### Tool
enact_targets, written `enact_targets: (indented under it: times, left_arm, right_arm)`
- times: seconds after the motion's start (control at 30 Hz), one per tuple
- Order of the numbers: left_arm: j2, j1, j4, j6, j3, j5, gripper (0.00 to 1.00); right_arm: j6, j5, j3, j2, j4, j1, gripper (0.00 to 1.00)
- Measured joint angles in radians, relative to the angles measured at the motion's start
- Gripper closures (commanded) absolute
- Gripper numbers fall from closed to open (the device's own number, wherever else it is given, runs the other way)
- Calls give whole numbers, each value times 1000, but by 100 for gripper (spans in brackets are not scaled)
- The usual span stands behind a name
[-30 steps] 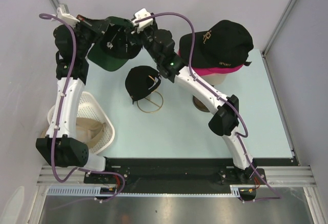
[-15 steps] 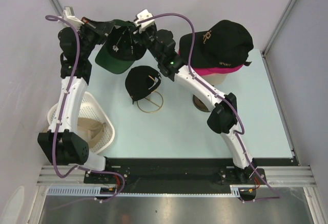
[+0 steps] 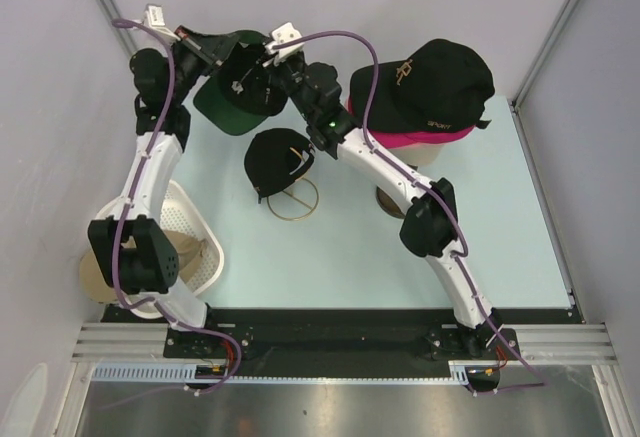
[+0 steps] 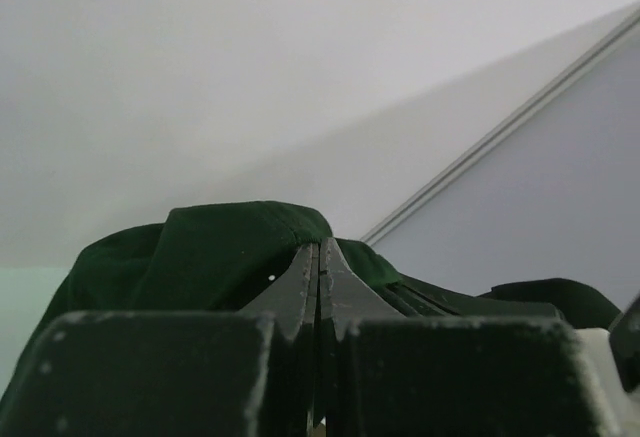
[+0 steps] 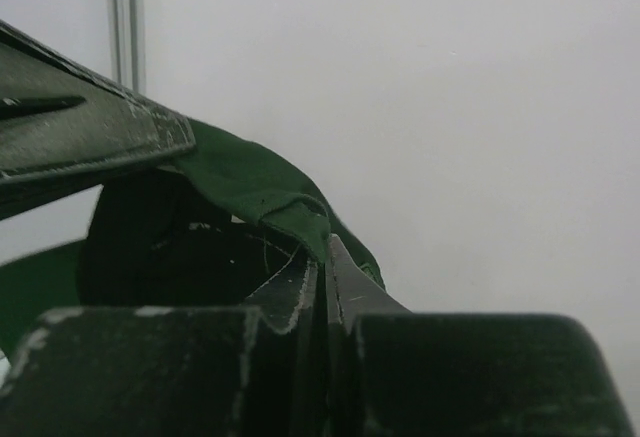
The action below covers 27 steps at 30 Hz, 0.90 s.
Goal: Stack the hats
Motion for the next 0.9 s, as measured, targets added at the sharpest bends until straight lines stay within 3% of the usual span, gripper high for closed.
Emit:
enact_targets:
  times: [0.33,0.6,0.9]
  left_arm:
    - [91,0,208,41,-10,59,100]
    - [48,0,370,49,-267,62,100]
    - [-61,-4,380,35,-457,53,100]
  right_arm:
    - [22,-1,28,42,55,-21,100]
    - [-8,-42,-80,23,92,-17,100]
    - [-93,-57,-328,-62,135,13,100]
